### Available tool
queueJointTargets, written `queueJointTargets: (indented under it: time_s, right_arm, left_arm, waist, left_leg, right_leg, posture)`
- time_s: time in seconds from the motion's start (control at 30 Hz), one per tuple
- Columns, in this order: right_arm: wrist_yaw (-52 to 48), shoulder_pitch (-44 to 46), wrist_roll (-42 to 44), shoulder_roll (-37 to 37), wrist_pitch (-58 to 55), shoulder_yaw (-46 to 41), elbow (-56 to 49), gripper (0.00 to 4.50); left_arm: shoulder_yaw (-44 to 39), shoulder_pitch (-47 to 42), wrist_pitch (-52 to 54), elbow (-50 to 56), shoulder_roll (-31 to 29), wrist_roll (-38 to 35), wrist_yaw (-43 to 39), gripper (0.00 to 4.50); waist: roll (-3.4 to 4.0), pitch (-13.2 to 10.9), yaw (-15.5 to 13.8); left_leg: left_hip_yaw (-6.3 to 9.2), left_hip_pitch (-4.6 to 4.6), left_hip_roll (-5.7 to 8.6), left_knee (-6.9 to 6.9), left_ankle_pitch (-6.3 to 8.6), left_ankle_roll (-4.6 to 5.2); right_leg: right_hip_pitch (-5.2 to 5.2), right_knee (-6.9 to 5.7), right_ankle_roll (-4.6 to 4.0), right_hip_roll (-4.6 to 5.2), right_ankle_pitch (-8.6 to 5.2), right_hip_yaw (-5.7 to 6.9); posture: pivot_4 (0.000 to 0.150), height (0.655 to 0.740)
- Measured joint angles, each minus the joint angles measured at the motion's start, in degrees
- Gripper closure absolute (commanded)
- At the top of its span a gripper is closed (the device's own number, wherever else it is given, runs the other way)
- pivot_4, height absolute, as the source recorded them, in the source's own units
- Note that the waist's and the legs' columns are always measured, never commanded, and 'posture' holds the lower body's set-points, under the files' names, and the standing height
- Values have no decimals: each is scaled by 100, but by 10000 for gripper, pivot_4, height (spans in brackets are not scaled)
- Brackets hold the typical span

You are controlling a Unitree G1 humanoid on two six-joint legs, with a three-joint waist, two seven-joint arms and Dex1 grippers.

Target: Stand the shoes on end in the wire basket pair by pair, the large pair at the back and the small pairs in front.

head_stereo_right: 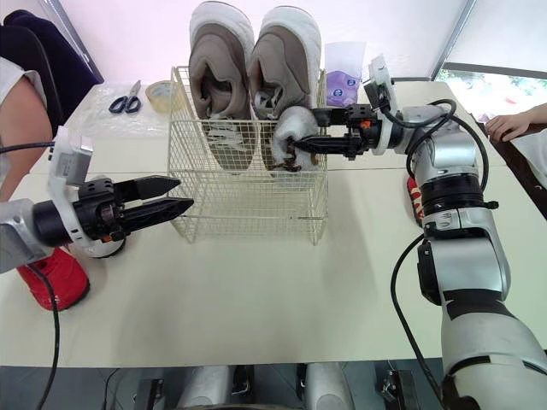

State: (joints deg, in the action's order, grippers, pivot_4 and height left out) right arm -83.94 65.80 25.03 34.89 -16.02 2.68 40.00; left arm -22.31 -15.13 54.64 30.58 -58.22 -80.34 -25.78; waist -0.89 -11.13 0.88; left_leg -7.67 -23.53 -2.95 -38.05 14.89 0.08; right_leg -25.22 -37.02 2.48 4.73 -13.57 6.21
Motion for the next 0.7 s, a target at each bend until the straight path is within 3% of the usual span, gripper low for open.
queueJointTargets:
  time_s: [0.13, 0.43, 0.57, 0.7]
  right_arm:
    - [153, -57, 10, 154, -238, -229, -289, 679]
    - [792, -1435, 733, 1002, -1942, -968, -2755, 679]
    - [1160, -1411, 1267, 1242, -2540, -1518, -3323, 0]
    - [1395, -1001, 2191, 1224, -3329, -1916, -3701, 0]
  left_arm:
    - [5, -7, 0, -31, 0, 107, -9, 12410]
    - [-185, 259, 75, -172, -169, 186, -255, 12410]
    - [-492, 83, 223, -943, -259, 45, -253, 230]
    - [-774, 32, 32, -2240, -873, 1036, -422, 230]
  waist:
    - [0, 0, -9]
    - [1, 0, -10]
    - [3, -2, -3]
    - [9, -4, 14]
  left_leg:
    - [0, 0, 0, 0, 0, -1]
    - [1, 0, 2, 0, 2, 2]
    - [3, 2, -3, 0, 14, 23]
    - [0, 3, -6, 7, 14, 23]
  right_leg:
    - [0, 0, 0, 1, 0, 0]
    - [-1, -2, 0, 20, 0, 3]
    - [-5, -4, -2, 10, 0, 6]
    - [-14, -6, -13, -6, -4, 4]
  posture:
    - [1500, 7357]
    - [1500, 7357]
    - [1500, 7357]
    - [1500, 7357]
